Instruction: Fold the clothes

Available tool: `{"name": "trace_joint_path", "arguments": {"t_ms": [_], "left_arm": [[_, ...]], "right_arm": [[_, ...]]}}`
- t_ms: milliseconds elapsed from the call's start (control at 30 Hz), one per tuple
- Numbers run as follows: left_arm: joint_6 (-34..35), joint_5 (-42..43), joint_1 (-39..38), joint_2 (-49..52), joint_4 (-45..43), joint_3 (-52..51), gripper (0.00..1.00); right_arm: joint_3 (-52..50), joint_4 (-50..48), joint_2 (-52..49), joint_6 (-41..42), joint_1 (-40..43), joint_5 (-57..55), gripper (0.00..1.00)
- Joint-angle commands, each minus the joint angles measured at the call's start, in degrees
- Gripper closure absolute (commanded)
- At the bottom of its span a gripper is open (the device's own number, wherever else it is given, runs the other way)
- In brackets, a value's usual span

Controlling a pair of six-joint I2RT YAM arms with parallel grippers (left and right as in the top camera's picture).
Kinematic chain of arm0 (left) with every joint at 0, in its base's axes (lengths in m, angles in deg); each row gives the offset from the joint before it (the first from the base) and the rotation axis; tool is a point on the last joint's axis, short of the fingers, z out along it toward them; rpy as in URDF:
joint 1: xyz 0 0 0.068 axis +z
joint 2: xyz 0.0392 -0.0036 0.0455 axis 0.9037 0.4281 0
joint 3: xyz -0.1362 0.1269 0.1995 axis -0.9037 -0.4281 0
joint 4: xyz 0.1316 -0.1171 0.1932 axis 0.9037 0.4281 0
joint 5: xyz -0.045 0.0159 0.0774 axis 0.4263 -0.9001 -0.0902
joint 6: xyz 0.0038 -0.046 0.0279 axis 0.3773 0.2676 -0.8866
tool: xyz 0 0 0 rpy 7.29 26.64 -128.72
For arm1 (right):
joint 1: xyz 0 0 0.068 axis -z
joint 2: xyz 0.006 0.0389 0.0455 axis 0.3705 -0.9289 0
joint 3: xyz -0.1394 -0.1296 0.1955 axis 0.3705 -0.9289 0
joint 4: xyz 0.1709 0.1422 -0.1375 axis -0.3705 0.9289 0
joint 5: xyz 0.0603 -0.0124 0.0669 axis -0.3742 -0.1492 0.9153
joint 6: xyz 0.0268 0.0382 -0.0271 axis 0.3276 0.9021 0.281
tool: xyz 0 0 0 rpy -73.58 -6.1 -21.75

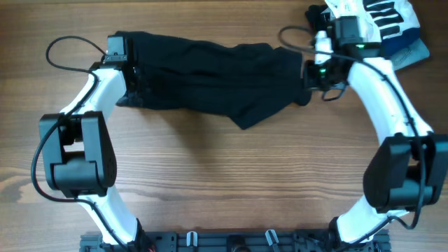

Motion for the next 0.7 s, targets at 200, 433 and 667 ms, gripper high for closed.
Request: {"name": "trace_joint_path", "arguments": {"t_ms": [200, 433, 667], "left_arm": [[1.6, 0.2, 0.0, 1.5, -3.2, 0.4, 0.47], [1.5, 1.7, -0.5, 3.3, -0.9, 0.4, 0.68], [1.2, 1.3, 0.5, 0.6, 3.1, 0.5, 0.96]], "right_arm": [[0.2, -0.4, -0.8, 0.0, 1.2, 2.7, 0.96], [0.2, -0.5, -0.8, 0.0, 1.2, 4.0, 0.96], [0.2, 0.2, -0.8, 0.0, 1.2, 6.6, 0.96]]}}
